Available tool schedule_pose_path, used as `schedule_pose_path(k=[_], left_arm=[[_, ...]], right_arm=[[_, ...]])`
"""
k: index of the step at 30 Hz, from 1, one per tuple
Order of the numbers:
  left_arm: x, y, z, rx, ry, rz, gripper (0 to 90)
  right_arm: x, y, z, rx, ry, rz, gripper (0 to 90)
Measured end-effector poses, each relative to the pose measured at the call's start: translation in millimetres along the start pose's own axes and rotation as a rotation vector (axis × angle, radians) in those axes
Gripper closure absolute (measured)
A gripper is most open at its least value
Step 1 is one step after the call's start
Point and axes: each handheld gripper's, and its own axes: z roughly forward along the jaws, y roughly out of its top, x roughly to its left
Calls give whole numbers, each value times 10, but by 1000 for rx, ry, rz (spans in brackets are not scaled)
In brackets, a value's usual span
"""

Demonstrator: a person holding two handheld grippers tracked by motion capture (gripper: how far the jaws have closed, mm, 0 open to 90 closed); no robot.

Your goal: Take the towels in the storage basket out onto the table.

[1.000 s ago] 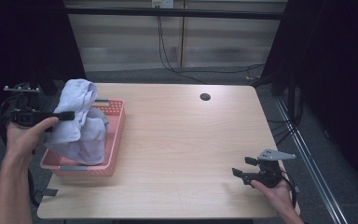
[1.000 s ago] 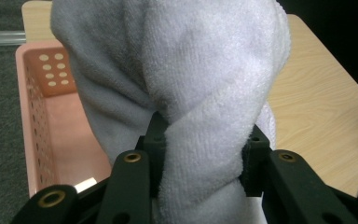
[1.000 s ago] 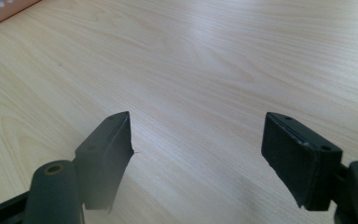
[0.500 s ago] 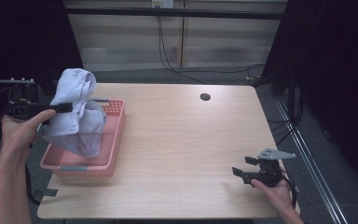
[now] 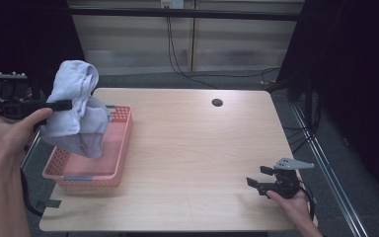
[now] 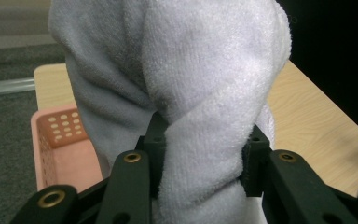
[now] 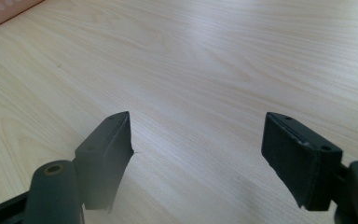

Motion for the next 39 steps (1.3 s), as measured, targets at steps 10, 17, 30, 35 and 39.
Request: schedule_pose_path(k=[10,17,30,35,39], left_arm=[[-149,232,-139,-30,-4,45,639],[-288,385,-257,-64,-8,66,640],[-614,584,-279,-97,-57,124,638],[-766,661,-174,-78,-92,156,638],[-868,692,-72,-82,-133,162,639]], right_arm=[[3,-2,4,2,0,-3,241],[7,-2,-2,-1,3,-5,241],[5,0,1,2,3,-5,240],[4,0,2,3,5,-6,240],[2,-1,-4,1,3,-9,240]])
